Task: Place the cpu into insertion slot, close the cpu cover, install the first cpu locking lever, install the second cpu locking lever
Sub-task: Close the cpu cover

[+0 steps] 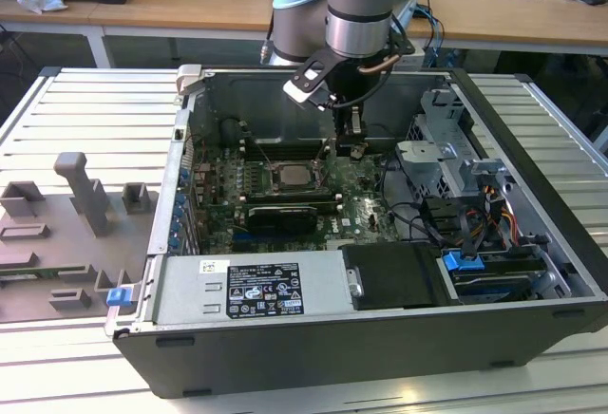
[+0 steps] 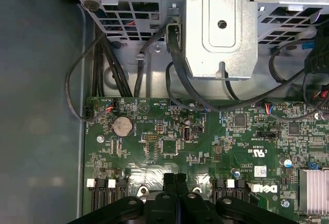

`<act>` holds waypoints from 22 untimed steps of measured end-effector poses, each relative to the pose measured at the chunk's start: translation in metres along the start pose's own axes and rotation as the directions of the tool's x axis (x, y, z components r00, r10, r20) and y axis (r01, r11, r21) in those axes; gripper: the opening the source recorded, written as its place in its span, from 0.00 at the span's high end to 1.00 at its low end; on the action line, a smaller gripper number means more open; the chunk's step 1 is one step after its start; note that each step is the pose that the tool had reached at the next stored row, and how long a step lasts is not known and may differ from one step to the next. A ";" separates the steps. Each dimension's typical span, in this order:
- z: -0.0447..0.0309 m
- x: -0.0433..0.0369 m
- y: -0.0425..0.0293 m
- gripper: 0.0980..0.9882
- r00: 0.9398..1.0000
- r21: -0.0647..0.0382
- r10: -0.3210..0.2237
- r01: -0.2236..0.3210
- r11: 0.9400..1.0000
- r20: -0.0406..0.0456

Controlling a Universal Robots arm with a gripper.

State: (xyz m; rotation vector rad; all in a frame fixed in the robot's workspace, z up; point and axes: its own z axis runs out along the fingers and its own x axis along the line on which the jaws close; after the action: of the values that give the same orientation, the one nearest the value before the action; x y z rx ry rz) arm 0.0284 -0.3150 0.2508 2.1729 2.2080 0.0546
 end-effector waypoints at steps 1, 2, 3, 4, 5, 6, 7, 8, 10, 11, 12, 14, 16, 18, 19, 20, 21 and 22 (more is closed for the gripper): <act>0.0000 0.0000 -0.0001 0.99 1.000 0.000 0.000 0.000 1.000 0.000; 0.0000 0.0000 -0.0004 0.99 1.000 0.000 0.000 0.000 1.000 0.000; 0.0000 0.0000 -0.0007 0.99 1.000 0.000 0.000 0.000 1.000 0.000; 0.0000 0.0000 -0.0009 0.99 1.000 0.000 0.000 0.000 1.000 0.000; 0.0000 0.0000 -0.0011 0.99 1.000 0.000 0.000 0.000 1.000 0.000; -0.0001 0.0000 -0.0012 0.99 1.000 0.000 0.000 0.000 1.000 0.000; -0.0001 0.0000 -0.0014 0.99 1.000 0.000 0.000 0.000 1.000 0.000; -0.0001 0.0000 -0.0015 0.99 1.000 0.000 0.000 0.000 1.000 0.000; -0.0001 0.0000 -0.0018 0.99 1.000 0.000 0.000 0.000 1.000 0.000; -0.0001 0.0000 -0.0020 0.99 1.000 0.000 0.000 0.000 1.000 0.000; -0.0001 0.0000 -0.0022 0.99 1.000 0.000 0.000 0.000 1.000 0.000; -0.0001 0.0000 -0.0027 0.99 1.000 0.000 0.000 0.000 1.000 0.000; -0.0002 0.0000 -0.0029 0.99 1.000 0.000 0.000 0.000 1.000 0.000; -0.0002 0.0001 -0.0031 0.99 1.000 0.000 0.000 0.000 1.000 0.000; -0.0002 0.0001 -0.0033 0.99 1.000 0.000 0.000 0.000 1.000 0.000; -0.0002 0.0001 -0.0036 0.99 1.000 0.000 0.000 0.000 1.000 0.000; -0.0002 0.0001 -0.0038 0.99 1.000 0.000 0.000 0.000 1.000 0.000; -0.0002 0.0001 -0.0041 0.99 1.000 0.000 0.000 0.000 1.000 0.000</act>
State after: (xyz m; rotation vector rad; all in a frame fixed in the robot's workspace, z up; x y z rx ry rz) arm 0.0243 -0.3150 0.2508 2.1729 2.2080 0.0547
